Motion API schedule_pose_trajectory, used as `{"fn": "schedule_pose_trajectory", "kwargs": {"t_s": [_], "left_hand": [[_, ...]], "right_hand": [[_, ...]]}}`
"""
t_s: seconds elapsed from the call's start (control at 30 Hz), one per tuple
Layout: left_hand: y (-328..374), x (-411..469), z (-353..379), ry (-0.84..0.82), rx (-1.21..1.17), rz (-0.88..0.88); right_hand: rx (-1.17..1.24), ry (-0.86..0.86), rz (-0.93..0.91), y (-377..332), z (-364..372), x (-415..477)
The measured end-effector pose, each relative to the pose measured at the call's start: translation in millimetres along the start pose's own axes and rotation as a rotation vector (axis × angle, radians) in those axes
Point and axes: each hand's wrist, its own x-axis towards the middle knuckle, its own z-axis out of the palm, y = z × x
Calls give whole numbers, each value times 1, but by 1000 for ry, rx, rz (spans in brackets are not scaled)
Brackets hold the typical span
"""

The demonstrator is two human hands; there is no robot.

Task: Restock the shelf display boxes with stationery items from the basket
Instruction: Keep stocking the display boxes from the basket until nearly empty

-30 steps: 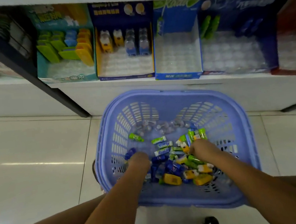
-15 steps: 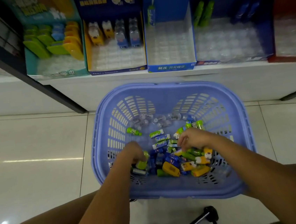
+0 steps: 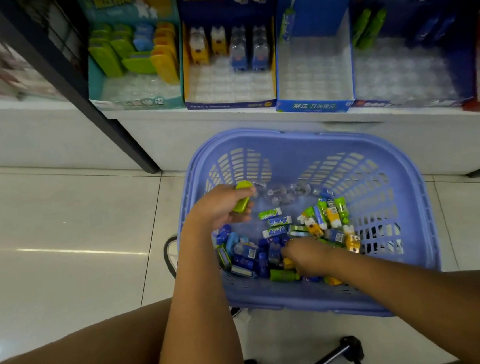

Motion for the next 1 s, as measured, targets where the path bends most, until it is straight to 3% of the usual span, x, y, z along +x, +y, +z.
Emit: {"fn": "schedule_pose_trajectory", "kwargs": {"t_s": [0.13,0.23,0.3,0.4,0.5,0.63,0.83,1.0], "left_hand": [[5,-13,-12,23,45,128],[13,-22,-18,42,63,209],[23,-29,-24,77,-30,290],[42,-40,-39,207,-348,411],[53,-49,-61,313,-609,501],[47,-56,-80,345,-785,570],[41,-55,-86,376,-812,551],[41,-51,-89,374,-798,548]], "right_hand": [[505,83,153,-1,-29,-5],[1038,188,87,-15,-75,-11],[1245,335,-30,-29,-114,-19],[1164,628,-175,-48,-180,-32],[980,917,-204,-63,-242,-31],[692,1173,-205,-81,-306,-2],[277,1108,-129,-90,-339,41],[221,1119,-204,-90,-335,46]]}}
